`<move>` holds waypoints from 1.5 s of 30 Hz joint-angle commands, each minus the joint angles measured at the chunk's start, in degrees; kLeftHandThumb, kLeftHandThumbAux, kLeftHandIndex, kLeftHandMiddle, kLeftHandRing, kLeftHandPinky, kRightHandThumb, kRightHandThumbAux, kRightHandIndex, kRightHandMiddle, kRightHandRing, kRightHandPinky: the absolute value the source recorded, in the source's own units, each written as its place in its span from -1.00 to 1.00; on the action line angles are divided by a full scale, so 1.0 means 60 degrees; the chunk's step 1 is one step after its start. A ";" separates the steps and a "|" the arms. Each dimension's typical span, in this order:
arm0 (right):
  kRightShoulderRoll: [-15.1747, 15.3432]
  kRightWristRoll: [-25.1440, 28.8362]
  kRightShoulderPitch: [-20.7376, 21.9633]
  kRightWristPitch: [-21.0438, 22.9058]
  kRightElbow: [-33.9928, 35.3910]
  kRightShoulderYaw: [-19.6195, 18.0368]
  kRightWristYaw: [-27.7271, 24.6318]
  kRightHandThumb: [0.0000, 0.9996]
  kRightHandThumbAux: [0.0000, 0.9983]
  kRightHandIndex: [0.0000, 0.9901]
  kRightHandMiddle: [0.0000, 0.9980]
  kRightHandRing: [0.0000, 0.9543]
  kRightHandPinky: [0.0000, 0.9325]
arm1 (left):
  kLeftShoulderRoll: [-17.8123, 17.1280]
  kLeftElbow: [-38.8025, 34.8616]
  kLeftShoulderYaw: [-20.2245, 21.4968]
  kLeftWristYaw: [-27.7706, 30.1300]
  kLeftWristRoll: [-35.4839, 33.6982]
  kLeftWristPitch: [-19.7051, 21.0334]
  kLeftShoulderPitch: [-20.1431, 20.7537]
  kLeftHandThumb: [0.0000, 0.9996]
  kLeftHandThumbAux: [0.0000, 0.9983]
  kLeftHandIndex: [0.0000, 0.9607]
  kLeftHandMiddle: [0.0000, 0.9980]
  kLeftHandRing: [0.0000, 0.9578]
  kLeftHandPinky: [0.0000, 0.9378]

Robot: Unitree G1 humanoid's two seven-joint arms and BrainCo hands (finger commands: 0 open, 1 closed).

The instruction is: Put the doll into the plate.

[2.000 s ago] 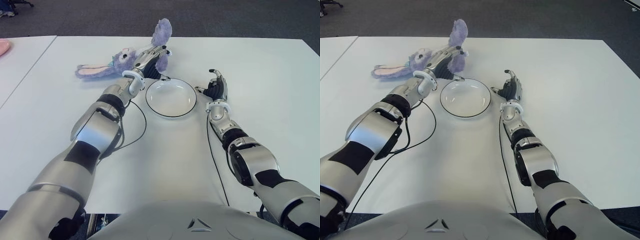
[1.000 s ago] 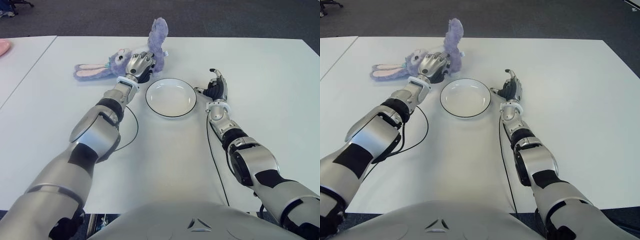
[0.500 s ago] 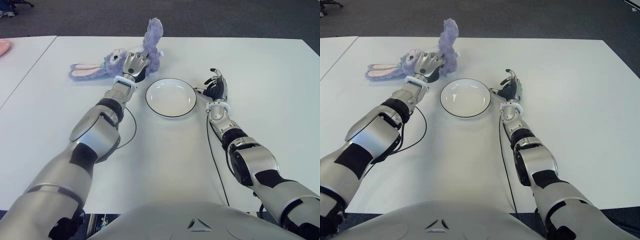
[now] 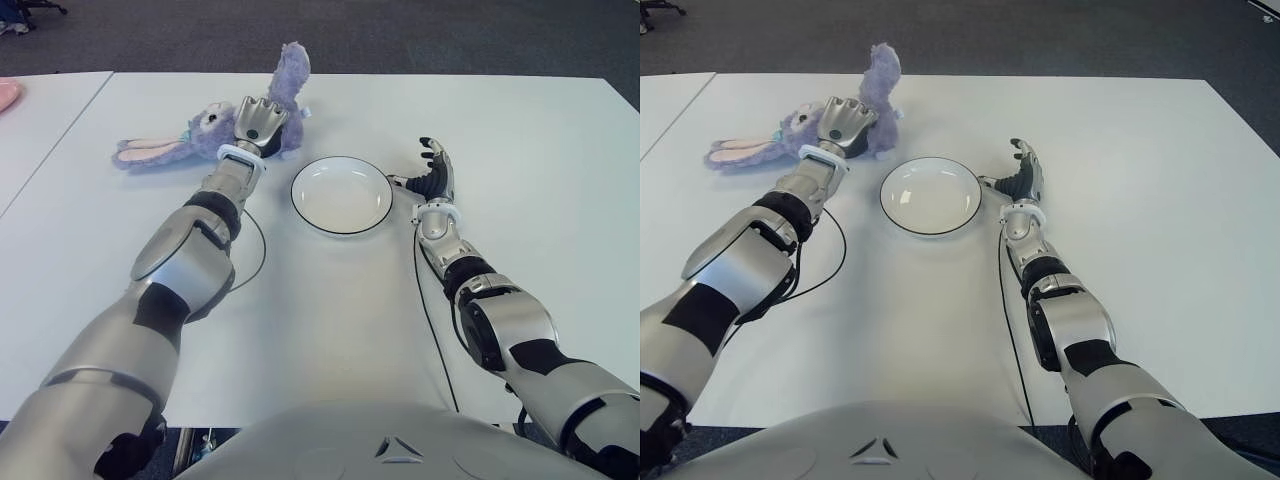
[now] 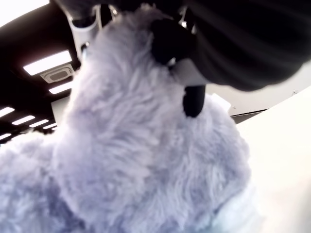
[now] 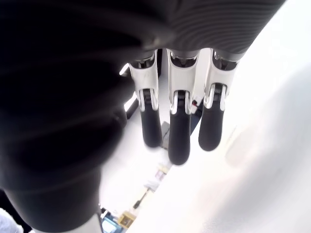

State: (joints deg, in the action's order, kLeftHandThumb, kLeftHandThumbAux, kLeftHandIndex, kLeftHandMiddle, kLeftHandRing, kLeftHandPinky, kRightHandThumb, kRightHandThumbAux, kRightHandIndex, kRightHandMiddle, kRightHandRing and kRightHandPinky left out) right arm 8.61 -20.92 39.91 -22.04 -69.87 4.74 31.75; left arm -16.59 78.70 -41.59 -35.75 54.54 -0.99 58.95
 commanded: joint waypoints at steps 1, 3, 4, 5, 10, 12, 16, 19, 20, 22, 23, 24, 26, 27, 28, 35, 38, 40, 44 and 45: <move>-0.0767 0.0080 -0.2220 0.1000 -0.1463 -0.0003 -0.0598 -1.00 0.81 -0.68 -0.66 -0.62 -0.59 | -0.0398 0.0097 0.0017 0.0557 -0.0064 0.0069 -0.0093 1.00 0.32 -0.19 -0.14 0.09 0.13; -0.0767 0.0077 -0.2222 0.0982 -0.1462 -0.0018 -0.0619 -1.00 0.81 -0.68 -0.67 -0.64 -0.61 | -0.0470 0.0078 -0.0014 0.0628 -0.0041 0.0005 -0.0075 1.00 0.32 -0.19 -0.12 0.14 0.14; -0.0772 0.0073 -0.2227 0.0969 -0.1460 -0.0021 -0.0621 -1.00 0.81 -0.68 -0.67 -0.65 -0.62 | -0.0505 0.0068 -0.0030 0.0651 -0.0030 -0.0026 -0.0074 1.00 0.32 -0.20 -0.10 0.16 0.14; -0.0775 0.0067 -0.2233 0.0951 -0.1459 -0.0021 -0.0618 -1.00 0.82 -0.68 -0.67 -0.65 -0.62 | -0.0560 0.0033 -0.0057 0.0641 -0.0008 -0.0086 -0.0086 1.00 0.31 -0.20 -0.09 0.18 0.14; -0.0782 0.0044 -0.2242 0.0925 -0.1457 -0.0020 -0.0595 -1.00 0.82 -0.68 -0.67 -0.66 -0.62 | -0.0731 -0.0476 -0.0173 0.0287 0.0085 -0.0365 -0.0287 1.00 0.32 -0.26 -0.07 0.20 0.15; -0.0780 0.0034 -0.2245 0.0929 -0.1457 -0.0017 -0.0590 -1.00 0.83 -0.68 -0.67 -0.66 -0.63 | -0.0823 -0.0625 -0.0199 0.0275 0.0109 -0.0459 -0.0318 1.00 0.33 -0.28 -0.07 0.20 0.15; -0.0779 0.0028 -0.2245 0.0953 -0.1458 -0.0012 -0.0652 -1.00 0.83 -0.68 -0.68 -0.67 -0.64 | -0.1125 -0.0974 -0.0249 0.0152 0.0173 -0.0747 -0.0443 1.00 0.33 -0.29 -0.06 0.19 0.17; -0.0773 0.0015 -0.2243 0.0948 -0.1457 -0.0005 -0.0646 -1.00 0.83 -0.68 -0.68 -0.68 -0.65 | -0.1423 -0.1562 -0.0226 -0.0026 0.0213 -0.0882 -0.0572 1.00 0.33 -0.29 -0.05 0.20 0.17; -0.0770 0.0000 -0.2241 0.0953 -0.1457 0.0006 -0.0630 -1.00 0.83 -0.68 -0.68 -0.68 -0.65 | -0.1606 -0.1909 -0.0228 -0.0204 0.0283 -0.0922 -0.0643 1.00 0.33 -0.29 -0.05 0.20 0.17; -0.0765 -0.0031 -0.2235 0.0967 -0.1459 0.0032 -0.0597 -1.00 0.83 -0.68 -0.68 -0.68 -0.65 | -0.1895 -0.2390 -0.0267 -0.0586 0.0452 -0.0963 -0.0726 0.95 0.32 -0.26 0.00 0.26 0.37; -0.0764 -0.0039 -0.2234 0.0970 -0.1459 0.0038 -0.0589 -1.00 0.83 -0.68 -0.68 -0.68 -0.65 | -0.1973 -0.2531 -0.0273 -0.0666 0.0493 -0.0966 -0.0758 0.93 0.32 -0.25 0.01 0.28 0.45; -0.0758 -0.0047 -0.2228 0.0979 -0.1461 0.0043 -0.0590 -1.00 0.83 -0.68 -0.68 -0.68 -0.65 | -0.2053 -0.2672 -0.0270 -0.0813 0.0553 -0.0944 -0.0773 0.92 0.32 -0.25 0.03 0.29 0.50; -0.0751 -0.0059 -0.2220 0.0987 -0.1463 0.0052 -0.0588 -1.00 0.83 -0.68 -0.68 -0.68 -0.65 | -0.2166 -0.2846 -0.0234 -0.1143 0.0640 -0.0902 -0.0756 0.91 0.31 -0.23 0.03 0.24 0.62; -0.0747 -0.0063 -0.2215 0.0988 -0.1464 0.0055 -0.0595 -1.00 0.83 -0.68 -0.68 -0.68 -0.64 | -0.2211 -0.2893 -0.0198 -0.1322 0.0670 -0.0891 -0.0690 0.91 0.31 -0.22 0.03 0.21 0.67; -0.0745 -0.0064 -0.2213 0.0988 -0.1465 0.0056 -0.0600 -1.00 0.83 -0.68 -0.68 -0.68 -0.64 | -0.2238 -0.2927 -0.0171 -0.1418 0.0685 -0.0884 -0.0650 0.87 0.31 -0.21 0.05 0.32 0.71; -0.0737 -0.0077 -0.2221 0.0975 -0.1466 0.0066 -0.0602 -1.00 0.84 -0.67 -0.66 -0.66 -0.61 | -0.2334 -0.3183 -0.0062 -0.2320 0.0770 -0.0773 -0.0482 0.72 0.33 -0.17 0.11 0.74 0.84; -0.0729 -0.0081 -0.2221 0.0980 -0.1467 0.0069 -0.0603 -1.00 0.84 -0.68 -0.66 -0.65 -0.61 | -0.2327 -0.3238 -0.0059 -0.2479 0.0776 -0.0781 -0.0487 0.71 0.34 -0.17 0.11 0.76 0.84; -0.0728 -0.0055 -0.2223 0.0979 -0.1467 0.0045 -0.0639 -1.00 0.84 -0.68 -0.66 -0.66 -0.62 | -0.2318 -0.3410 -0.0034 -0.2667 0.0768 -0.0900 -0.0477 0.70 0.34 -0.17 0.11 0.77 0.84; -0.0737 -0.0022 -0.2225 0.0975 -0.1467 0.0011 -0.0657 -1.00 0.84 -0.68 -0.67 -0.67 -0.63 | -0.2293 -0.3919 -0.0032 -0.2909 0.0829 -0.1118 -0.0412 0.70 0.34 -0.17 0.10 0.77 0.85; -0.0739 -0.0021 -0.2225 0.0975 -0.1467 0.0009 -0.0655 -1.00 0.84 -0.68 -0.67 -0.67 -0.63 | -0.2290 -0.4003 -0.0034 -0.2944 0.0847 -0.1144 -0.0402 0.70 0.34 -0.17 0.10 0.78 0.85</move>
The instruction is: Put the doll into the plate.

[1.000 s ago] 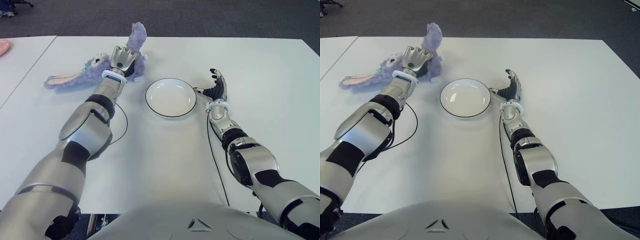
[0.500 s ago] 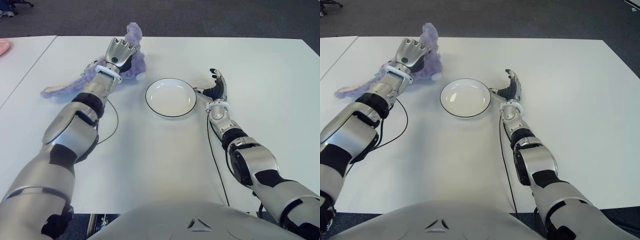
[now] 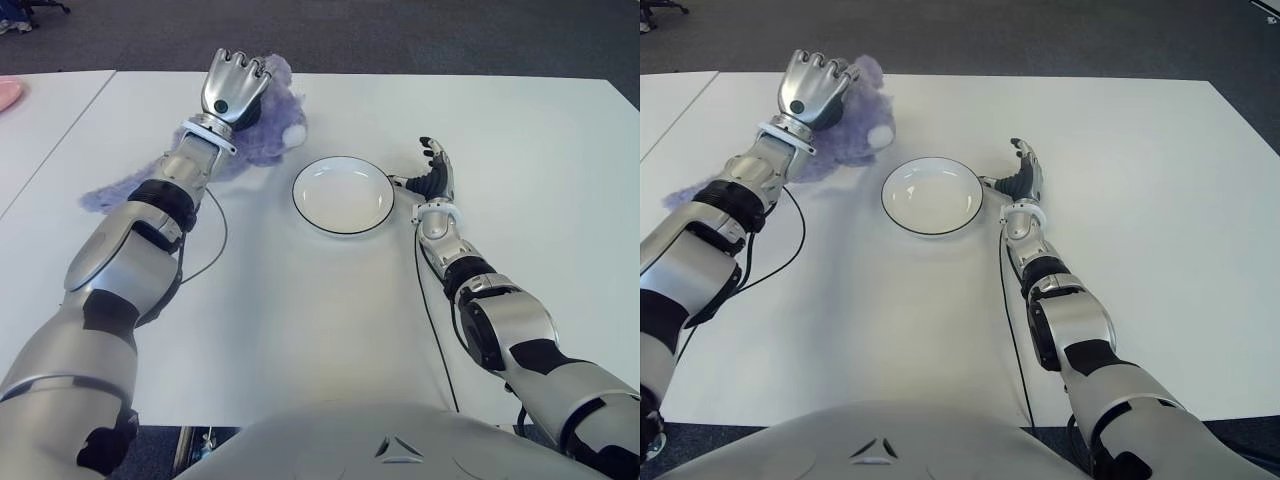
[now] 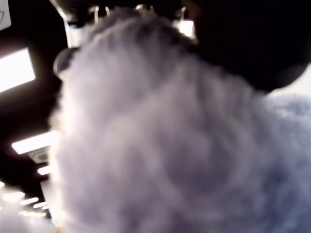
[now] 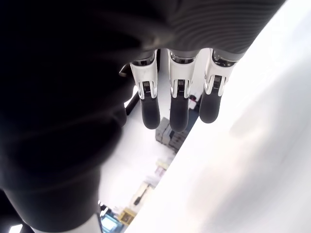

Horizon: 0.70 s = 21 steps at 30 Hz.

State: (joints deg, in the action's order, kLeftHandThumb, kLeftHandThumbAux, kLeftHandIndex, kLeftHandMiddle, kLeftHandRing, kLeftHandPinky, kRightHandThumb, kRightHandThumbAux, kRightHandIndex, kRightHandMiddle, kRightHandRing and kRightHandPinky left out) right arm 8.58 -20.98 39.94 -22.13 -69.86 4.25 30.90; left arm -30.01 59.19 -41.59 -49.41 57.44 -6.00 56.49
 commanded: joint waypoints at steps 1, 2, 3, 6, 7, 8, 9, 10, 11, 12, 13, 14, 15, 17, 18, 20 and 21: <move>-0.0735 -0.0011 -0.2229 0.0990 -0.1468 0.0091 -0.0512 -1.00 0.85 -0.68 -0.67 -0.67 -0.63 | -0.0055 -0.0792 -0.0033 -0.0681 0.0373 -0.0317 0.0010 0.70 0.34 -0.17 0.10 0.78 0.85; -0.0735 -0.0011 -0.2229 0.0990 -0.1468 0.0090 -0.0511 -1.00 0.85 -0.68 -0.67 -0.67 -0.63 | -0.0075 -0.0874 -0.0033 -0.0722 0.0389 -0.0365 0.0019 0.70 0.34 -0.17 0.10 0.78 0.85; -0.0735 -0.0011 -0.2229 0.0989 -0.1468 0.0090 -0.0511 -1.00 0.85 -0.68 -0.67 -0.67 -0.62 | -0.0092 -0.0928 -0.0031 -0.0746 0.0399 -0.0397 0.0021 0.70 0.34 -0.17 0.10 0.78 0.85; -0.0738 -0.0004 -0.2227 0.1003 -0.1470 0.0082 -0.0514 -1.00 0.84 -0.68 -0.67 -0.66 -0.61 | -0.0188 -0.1152 -0.0087 -0.1060 0.0508 -0.0665 0.0070 0.70 0.34 -0.17 0.10 0.78 0.85; -0.0736 -0.0008 -0.2226 0.1006 -0.1471 0.0084 -0.0507 -1.00 0.84 -0.68 -0.67 -0.66 -0.61 | -0.0211 -0.1277 -0.0116 -0.1186 0.0574 -0.0743 0.0080 0.70 0.34 -0.17 0.10 0.78 0.85; -0.0734 -0.0011 -0.2226 0.1007 -0.1472 0.0086 -0.0502 -1.00 0.84 -0.67 -0.66 -0.65 -0.59 | -0.0223 -0.1360 -0.0129 -0.1257 0.0620 -0.0785 0.0082 0.70 0.34 -0.17 0.10 0.78 0.85; -0.0728 -0.0024 -0.2225 0.1002 -0.1472 0.0097 -0.0491 -1.00 0.84 -0.67 -0.66 -0.65 -0.58 | -0.0238 -0.1545 -0.0142 -0.1322 0.0683 -0.0848 0.0072 0.70 0.34 -0.17 0.10 0.78 0.85; -0.0724 -0.0033 -0.2225 0.0998 -0.1473 0.0105 -0.0483 -1.00 0.83 -0.67 -0.66 -0.64 -0.58 | -0.0247 -0.1673 -0.0143 -0.1362 0.0731 -0.0894 0.0062 0.70 0.34 -0.18 0.09 0.78 0.85; -0.0723 -0.0039 -0.2225 0.0995 -0.1473 0.0109 -0.0479 -1.00 0.83 -0.67 -0.65 -0.64 -0.58 | -0.0252 -0.1747 -0.0135 -0.1375 0.0759 -0.0921 0.0051 0.70 0.34 -0.18 0.09 0.78 0.85; -0.0722 -0.0041 -0.2224 0.0993 -0.1473 0.0112 -0.0478 -1.00 0.83 -0.67 -0.65 -0.64 -0.57 | -0.0257 -0.1791 -0.0124 -0.1380 0.0780 -0.0938 0.0041 0.70 0.34 -0.18 0.09 0.78 0.85; -0.0720 -0.0053 -0.2225 0.0988 -0.1473 0.0122 -0.0469 -1.00 0.82 -0.67 -0.65 -0.64 -0.57 | -0.0265 -0.1964 -0.0121 -0.1364 0.0817 -0.0994 0.0025 0.70 0.34 -0.18 0.09 0.78 0.85; -0.0719 -0.0061 -0.2225 0.0984 -0.1473 0.0130 -0.0463 -1.00 0.82 -0.67 -0.65 -0.63 -0.57 | -0.0271 -0.2097 -0.0116 -0.1350 0.0847 -0.1037 0.0011 0.70 0.34 -0.18 0.09 0.78 0.84; -0.0717 -0.0068 -0.2225 0.0978 -0.1473 0.0136 -0.0458 -1.00 0.82 -0.67 -0.65 -0.63 -0.58 | -0.0263 -0.2261 -0.0122 -0.1325 0.0886 -0.1091 0.0010 0.70 0.34 -0.18 0.09 0.78 0.84; -0.0715 -0.0075 -0.2226 0.0967 -0.1472 0.0142 -0.0449 -1.00 0.82 -0.67 -0.64 -0.63 -0.58 | -0.0233 -0.2483 -0.0124 -0.1273 0.0959 -0.1140 0.0014 0.70 0.34 -0.18 0.09 0.78 0.84; -0.0714 -0.0077 -0.2227 0.0962 -0.1472 0.0145 -0.0444 -1.00 0.82 -0.67 -0.64 -0.63 -0.58 | -0.0217 -0.2563 -0.0122 -0.1248 0.0991 -0.1147 0.0016 0.70 0.34 -0.18 0.09 0.78 0.84; -0.0723 -0.0087 -0.2223 0.0958 -0.1472 0.0153 -0.0425 -1.00 0.82 -0.67 -0.64 -0.63 -0.58 | -0.0194 -0.2682 -0.0113 -0.1212 0.1057 -0.1159 0.0025 0.70 0.34 -0.18 0.09 0.78 0.84; -0.0724 -0.0097 -0.2224 0.0957 -0.1473 0.0162 -0.0414 -1.00 0.82 -0.67 -0.64 -0.63 -0.58 | -0.0174 -0.2735 -0.0121 -0.1207 0.1108 -0.1166 0.0046 0.70 0.34 -0.18 0.09 0.78 0.84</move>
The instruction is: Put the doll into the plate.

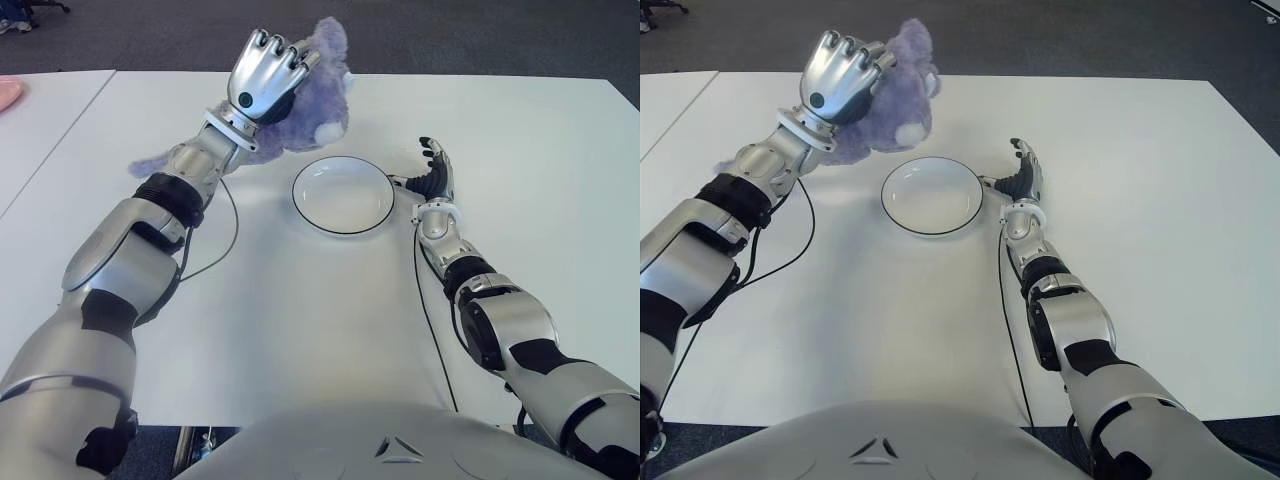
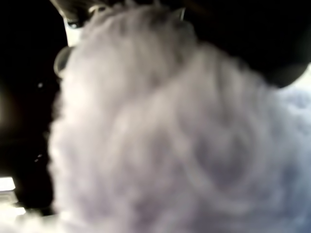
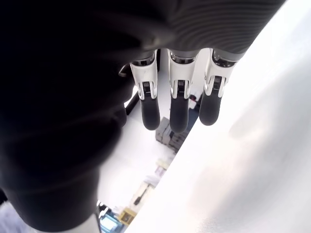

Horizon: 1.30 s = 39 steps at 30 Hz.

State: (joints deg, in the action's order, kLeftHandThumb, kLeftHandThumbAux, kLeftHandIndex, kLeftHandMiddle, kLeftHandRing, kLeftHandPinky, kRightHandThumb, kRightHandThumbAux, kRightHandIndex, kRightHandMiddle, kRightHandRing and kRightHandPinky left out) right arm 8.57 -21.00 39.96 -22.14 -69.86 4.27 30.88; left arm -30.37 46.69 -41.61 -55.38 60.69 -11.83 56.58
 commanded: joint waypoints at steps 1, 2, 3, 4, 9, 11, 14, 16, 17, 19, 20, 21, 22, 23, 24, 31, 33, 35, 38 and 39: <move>-0.0723 -0.0099 -0.2229 0.0956 -0.1473 0.0166 -0.0403 -1.00 0.82 -0.67 -0.64 -0.63 -0.58 | -0.0100 -0.0695 -0.0120 -0.0205 0.0606 -0.0200 0.0042 0.70 0.34 -0.18 0.09 0.78 0.83; -0.0722 -0.0105 -0.2231 0.0956 -0.1473 0.0172 -0.0398 -1.00 0.82 -0.67 -0.64 -0.63 -0.59 | -0.0087 -0.0733 -0.0125 -0.0195 0.0639 -0.0212 0.0057 0.70 0.34 -0.18 0.09 0.78 0.83; -0.0721 -0.0109 -0.2232 0.0956 -0.1473 0.0175 -0.0396 -1.00 0.81 -0.67 -0.65 -0.63 -0.59 | -0.0079 -0.0762 -0.0122 -0.0184 0.0664 -0.0223 0.0063 0.70 0.34 -0.18 0.09 0.78 0.83; -0.0726 -0.0118 -0.2229 0.0976 -0.1474 0.0184 -0.0393 -1.00 0.81 -0.67 -0.65 -0.63 -0.60 | -0.0038 -0.0754 -0.0143 -0.0189 0.0702 -0.0254 0.0113 0.70 0.34 -0.18 0.09 0.78 0.83; -0.0737 -0.0133 -0.2225 0.1027 -0.1480 0.0201 -0.0410 -1.00 0.79 -0.68 -0.66 -0.64 -0.60 | 0.0208 -0.0662 -0.0216 -0.0133 0.0864 -0.0313 0.0348 0.70 0.34 -0.17 0.09 0.78 0.82; -0.0743 -0.0139 -0.2224 0.1043 -0.1482 0.0205 -0.0398 -1.00 0.78 -0.68 -0.66 -0.64 -0.60 | 0.0351 -0.0619 -0.0254 -0.0083 0.0922 -0.0324 0.0465 0.70 0.34 -0.17 0.09 0.78 0.82; -0.0747 -0.0140 -0.2217 0.1059 -0.1483 0.0207 -0.0405 -1.00 0.78 -0.68 -0.66 -0.65 -0.60 | 0.0529 -0.0658 -0.0288 -0.0053 0.1005 -0.0340 0.0575 0.70 0.34 -0.17 0.09 0.78 0.82; -0.0752 -0.0135 -0.2216 0.1057 -0.1484 0.0206 -0.0422 -1.00 0.78 -0.68 -0.66 -0.65 -0.60 | 0.0573 -0.0727 -0.0274 -0.0054 0.1044 -0.0346 0.0579 0.70 0.34 -0.17 0.09 0.78 0.82; -0.0753 -0.0133 -0.2216 0.1055 -0.1484 0.0204 -0.0430 -1.00 0.78 -0.68 -0.66 -0.64 -0.60 | 0.0594 -0.0757 -0.0265 -0.0053 0.1063 -0.0348 0.0579 0.70 0.34 -0.17 0.09 0.77 0.82; -0.0755 -0.0114 -0.2219 0.1035 -0.1482 0.0187 -0.0437 -1.00 0.78 -0.67 -0.66 -0.64 -0.60 | 0.0668 -0.0942 -0.0254 -0.0018 0.1110 -0.0333 0.0567 0.70 0.34 -0.17 0.09 0.77 0.82; -0.0758 -0.0103 -0.2223 0.1023 -0.1481 0.0176 -0.0435 -1.00 0.78 -0.67 -0.66 -0.64 -0.59 | 0.0710 -0.1080 -0.0251 0.0021 0.1132 -0.0332 0.0546 0.70 0.34 -0.17 0.09 0.77 0.82; -0.0761 -0.0093 -0.2227 0.1012 -0.1479 0.0167 -0.0432 -1.00 0.78 -0.68 -0.66 -0.64 -0.60 | 0.0748 -0.1207 -0.0249 0.0053 0.1150 -0.0346 0.0523 0.70 0.34 -0.17 0.09 0.77 0.82; -0.0763 -0.0088 -0.2229 0.1007 -0.1479 0.0162 -0.0429 -1.00 0.78 -0.68 -0.66 -0.65 -0.60 | 0.0770 -0.1281 -0.0243 0.0074 0.1164 -0.0359 0.0507 0.70 0.34 -0.17 0.09 0.77 0.82; -0.0764 -0.0085 -0.2231 0.1004 -0.1478 0.0159 -0.0428 -1.00 0.79 -0.68 -0.66 -0.65 -0.61 | 0.0782 -0.1327 -0.0235 0.0088 0.1176 -0.0368 0.0494 0.70 0.34 -0.18 0.09 0.77 0.82; -0.0765 -0.0081 -0.2232 0.0999 -0.1477 0.0155 -0.0424 -1.00 0.79 -0.68 -0.66 -0.65 -0.61 | 0.0796 -0.1384 -0.0231 0.0090 0.1186 -0.0404 0.0482 0.70 0.34 -0.18 0.09 0.77 0.82; -0.0782 -0.0091 -0.2229 0.0993 -0.1474 0.0166 -0.0391 -1.00 0.79 -0.68 -0.66 -0.64 -0.60 | 0.0899 -0.1827 -0.0222 0.0226 0.1165 -0.0702 0.0334 0.70 0.34 -0.17 0.09 0.77 0.82; -0.0780 -0.0096 -0.2230 0.0985 -0.1474 0.0172 -0.0391 -1.00 0.78 -0.68 -0.66 -0.64 -0.59 | 0.0939 -0.1914 -0.0224 0.0267 0.1176 -0.0742 0.0286 0.70 0.34 -0.17 0.09 0.77 0.82; -0.0784 -0.0111 -0.2229 0.0978 -0.1474 0.0186 -0.0378 -1.00 0.78 -0.68 -0.65 -0.64 -0.58 | 0.0992 -0.1965 -0.0237 0.0297 0.1169 -0.0792 0.0223 0.70 0.34 -0.17 0.10 0.76 0.82; -0.0788 -0.0132 -0.2227 0.0980 -0.1474 0.0206 -0.0347 -1.00 0.78 -0.67 -0.65 -0.63 -0.59 | 0.1104 -0.2000 -0.0272 0.0321 0.1125 -0.0892 0.0090 0.70 0.34 -0.17 0.10 0.76 0.82; -0.0787 -0.0139 -0.2227 0.0985 -0.1475 0.0212 -0.0335 -1.00 0.78 -0.67 -0.65 -0.63 -0.59 | 0.1150 -0.1993 -0.0289 0.0325 0.1106 -0.0923 0.0028 0.70 0.34 -0.17 0.10 0.76 0.82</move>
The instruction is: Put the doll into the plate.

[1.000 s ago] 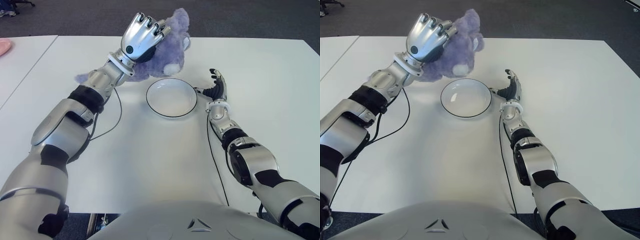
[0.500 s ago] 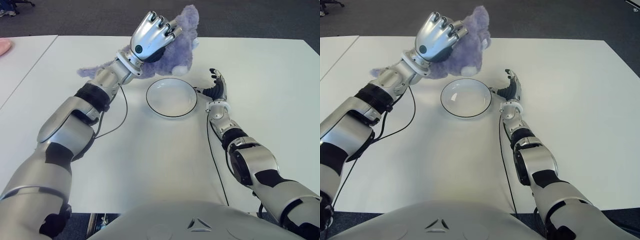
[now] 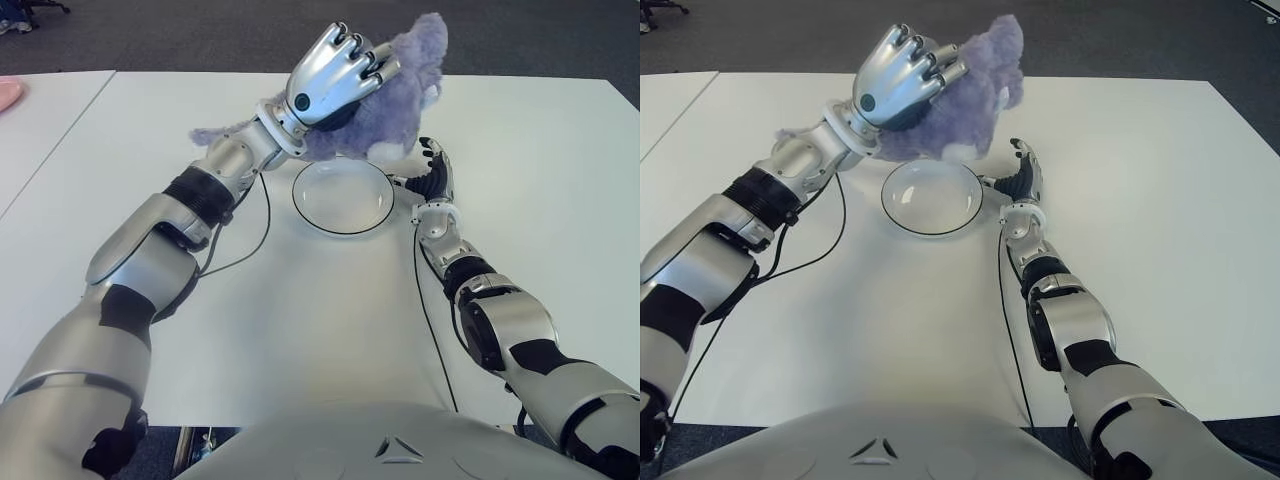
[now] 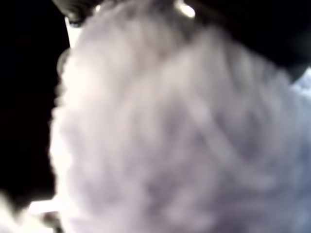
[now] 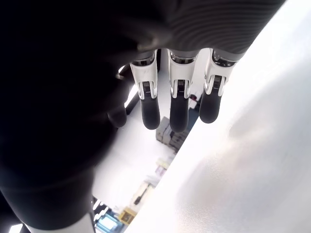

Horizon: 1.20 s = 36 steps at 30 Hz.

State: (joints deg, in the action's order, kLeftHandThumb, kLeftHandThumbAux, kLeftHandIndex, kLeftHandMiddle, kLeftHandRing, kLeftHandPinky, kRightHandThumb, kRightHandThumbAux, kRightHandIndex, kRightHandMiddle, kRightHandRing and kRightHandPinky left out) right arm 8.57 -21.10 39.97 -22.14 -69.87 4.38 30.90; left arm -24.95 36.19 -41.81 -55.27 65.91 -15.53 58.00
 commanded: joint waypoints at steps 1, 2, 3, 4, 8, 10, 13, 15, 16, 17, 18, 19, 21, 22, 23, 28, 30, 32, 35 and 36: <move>-0.0790 -0.0128 -0.2229 0.0987 -0.1474 0.0197 -0.0326 -1.00 0.78 -0.67 -0.65 -0.63 -0.59 | 0.0265 -0.0256 -0.0257 0.0316 0.0222 -0.0333 -0.0255 0.70 0.34 -0.17 0.10 0.76 0.82; -0.0793 -0.0131 -0.2229 0.0994 -0.1474 0.0202 -0.0315 -1.00 0.78 -0.67 -0.65 -0.63 -0.59 | 0.0310 -0.0242 -0.0286 0.0312 0.0204 -0.0377 -0.0352 0.70 0.34 -0.17 0.10 0.75 0.81; -0.0795 -0.0133 -0.2229 0.0999 -0.1474 0.0205 -0.0308 -1.00 0.78 -0.67 -0.65 -0.64 -0.60 | 0.0343 -0.0231 -0.0303 0.0309 0.0194 -0.0410 -0.0420 0.70 0.34 -0.17 0.10 0.75 0.81; -0.0797 -0.0131 -0.2230 0.1006 -0.1474 0.0202 -0.0304 -1.00 0.78 -0.67 -0.65 -0.64 -0.60 | 0.0380 -0.0209 -0.0333 0.0296 0.0194 -0.0444 -0.0506 0.70 0.34 -0.17 0.10 0.75 0.81; -0.0810 -0.0117 -0.2246 0.1020 -0.1475 0.0188 -0.0277 -1.00 0.77 -0.67 -0.65 -0.64 -0.60 | 0.0443 -0.0227 -0.0411 0.0301 0.0220 -0.0524 -0.0782 0.70 0.34 -0.17 0.10 0.75 0.81; -0.0819 -0.0119 -0.2261 0.1043 -0.1478 0.0187 -0.0232 -1.00 0.76 -0.67 -0.65 -0.64 -0.60 | 0.0461 -0.0284 -0.0462 0.0342 0.0207 -0.0575 -0.0959 0.70 0.34 -0.17 0.10 0.74 0.81; -0.0831 -0.0155 -0.2272 0.1090 -0.1481 0.0213 -0.0105 -1.00 0.76 -0.67 -0.64 -0.63 -0.60 | 0.0490 -0.0279 -0.0508 0.0405 0.0126 -0.0706 -0.1100 0.70 0.34 -0.17 0.10 0.74 0.81; -0.0831 -0.0191 -0.2286 0.1095 -0.1481 0.0247 -0.0026 -1.00 0.77 -0.66 -0.63 -0.62 -0.59 | 0.0484 -0.0322 -0.0509 0.0463 0.0081 -0.0785 -0.1142 0.70 0.34 -0.16 0.10 0.74 0.81; -0.0829 -0.0208 -0.2291 0.1094 -0.1481 0.0266 0.0000 -1.00 0.77 -0.66 -0.62 -0.62 -0.59 | 0.0479 -0.0344 -0.0504 0.0488 0.0068 -0.0822 -0.1156 0.70 0.34 -0.16 0.10 0.74 0.81; -0.0828 -0.0220 -0.2298 0.1090 -0.1480 0.0280 0.0021 -1.00 0.77 -0.66 -0.62 -0.61 -0.58 | 0.0469 -0.0384 -0.0492 0.0518 0.0060 -0.0848 -0.1174 0.70 0.34 -0.16 0.10 0.74 0.81; -0.0825 -0.0238 -0.2299 0.1088 -0.1479 0.0303 0.0034 -1.00 0.78 -0.66 -0.61 -0.61 -0.58 | 0.0457 -0.0434 -0.0487 0.0550 0.0067 -0.0871 -0.1209 0.70 0.34 -0.16 0.10 0.74 0.81; -0.0822 -0.0250 -0.2300 0.1086 -0.1479 0.0320 0.0043 -1.00 0.78 -0.65 -0.61 -0.61 -0.59 | 0.0450 -0.0474 -0.0477 0.0578 0.0078 -0.0888 -0.1239 0.70 0.34 -0.16 0.10 0.74 0.81; -0.0823 -0.0268 -0.2298 0.1081 -0.1472 0.0355 0.0093 -1.00 0.79 -0.65 -0.60 -0.60 -0.58 | 0.0406 -0.0667 -0.0448 0.0651 0.0113 -0.0894 -0.1363 0.70 0.34 -0.17 0.10 0.73 0.82; -0.0821 -0.0282 -0.2295 0.1080 -0.1464 0.0380 0.0136 -1.00 0.80 -0.65 -0.60 -0.60 -0.58 | 0.0372 -0.0791 -0.0429 0.0686 0.0132 -0.0883 -0.1439 0.70 0.34 -0.16 0.10 0.73 0.82; -0.0820 -0.0291 -0.2293 0.1079 -0.1458 0.0399 0.0166 -1.00 0.81 -0.64 -0.59 -0.59 -0.58 | 0.0348 -0.0879 -0.0414 0.0714 0.0145 -0.0875 -0.1492 0.70 0.34 -0.17 0.09 0.73 0.82; -0.0828 -0.0289 -0.2288 0.1086 -0.1453 0.0469 0.0233 -1.00 0.83 -0.64 -0.58 -0.58 -0.56 | 0.0245 -0.1341 -0.0293 0.0792 0.0310 -0.0492 -0.1851 0.70 0.34 -0.17 0.08 0.71 0.82; -0.0824 -0.0289 -0.2291 0.1078 -0.1450 0.0501 0.0266 -1.00 0.84 -0.64 -0.57 -0.57 -0.54 | 0.0222 -0.1538 -0.0226 0.0858 0.0386 -0.0245 -0.1999 0.70 0.34 -0.16 0.09 0.70 0.83; -0.0820 -0.0294 -0.2294 0.1062 -0.1447 0.0533 0.0297 -1.00 0.85 -0.64 -0.55 -0.54 -0.50 | 0.0205 -0.1707 -0.0133 0.0921 0.0469 0.0117 -0.2201 0.70 0.34 -0.15 0.10 0.69 0.80; -0.0815 -0.0304 -0.2299 0.1065 -0.1450 0.0578 0.0329 -1.00 0.87 -0.63 -0.47 -0.43 -0.38 | 0.0203 -0.1883 0.0011 0.1143 0.0579 0.0729 -0.2487 0.69 0.33 -0.13 0.13 0.65 0.75; -0.0808 -0.0300 -0.2300 0.1065 -0.1451 0.0585 0.0328 -1.00 0.88 -0.62 -0.43 -0.38 -0.32 | 0.0210 -0.1925 0.0030 0.1215 0.0600 0.0851 -0.2536 0.68 0.33 -0.13 0.13 0.63 0.73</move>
State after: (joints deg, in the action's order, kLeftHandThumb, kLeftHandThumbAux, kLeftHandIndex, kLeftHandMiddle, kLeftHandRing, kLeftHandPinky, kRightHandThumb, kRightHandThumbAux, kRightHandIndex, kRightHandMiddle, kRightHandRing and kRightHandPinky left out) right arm 8.47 -21.41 39.94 -22.13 -69.87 6.17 34.11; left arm -22.39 26.92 -43.32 -51.69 67.14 -15.67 46.81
